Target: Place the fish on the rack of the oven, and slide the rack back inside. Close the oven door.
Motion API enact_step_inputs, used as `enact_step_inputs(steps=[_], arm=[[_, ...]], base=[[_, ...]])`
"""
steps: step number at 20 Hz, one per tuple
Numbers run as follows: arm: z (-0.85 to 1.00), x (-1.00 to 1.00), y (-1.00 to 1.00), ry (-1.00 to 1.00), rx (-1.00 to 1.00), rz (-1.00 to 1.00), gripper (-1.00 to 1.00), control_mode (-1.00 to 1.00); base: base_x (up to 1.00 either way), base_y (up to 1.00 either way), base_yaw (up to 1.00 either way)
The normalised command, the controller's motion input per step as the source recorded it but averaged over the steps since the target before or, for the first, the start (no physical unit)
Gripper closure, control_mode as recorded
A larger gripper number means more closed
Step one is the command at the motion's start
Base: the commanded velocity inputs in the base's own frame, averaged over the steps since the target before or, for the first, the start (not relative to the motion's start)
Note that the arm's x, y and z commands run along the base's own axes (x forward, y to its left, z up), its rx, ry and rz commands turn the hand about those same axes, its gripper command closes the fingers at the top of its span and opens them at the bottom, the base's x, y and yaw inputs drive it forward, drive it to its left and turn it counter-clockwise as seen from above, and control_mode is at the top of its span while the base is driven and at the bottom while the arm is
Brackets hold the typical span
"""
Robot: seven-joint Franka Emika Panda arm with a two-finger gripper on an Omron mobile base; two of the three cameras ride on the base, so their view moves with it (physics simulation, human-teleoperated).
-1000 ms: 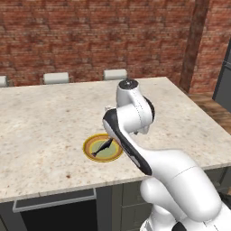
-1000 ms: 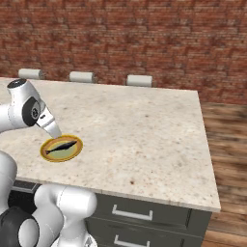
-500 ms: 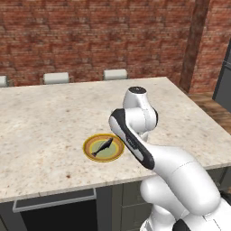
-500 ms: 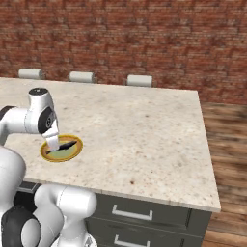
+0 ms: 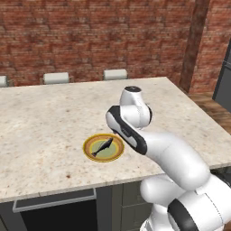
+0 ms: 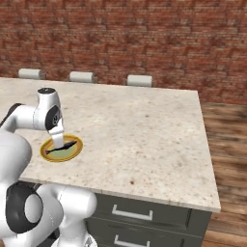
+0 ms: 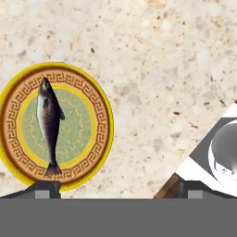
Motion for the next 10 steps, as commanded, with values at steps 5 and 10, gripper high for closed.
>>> enact_step_inputs(steps=[5, 10], arm=[[-0.28, 0.45, 0.07, 0.01, 0.0, 0.0, -1.0, -1.0], [-0.42, 0.43, 0.19, 0.0, 0.0, 0.0, -1.0, -1.0]], base=[[0.0, 0.0, 0.0], [0.0, 0.0, 0.0]])
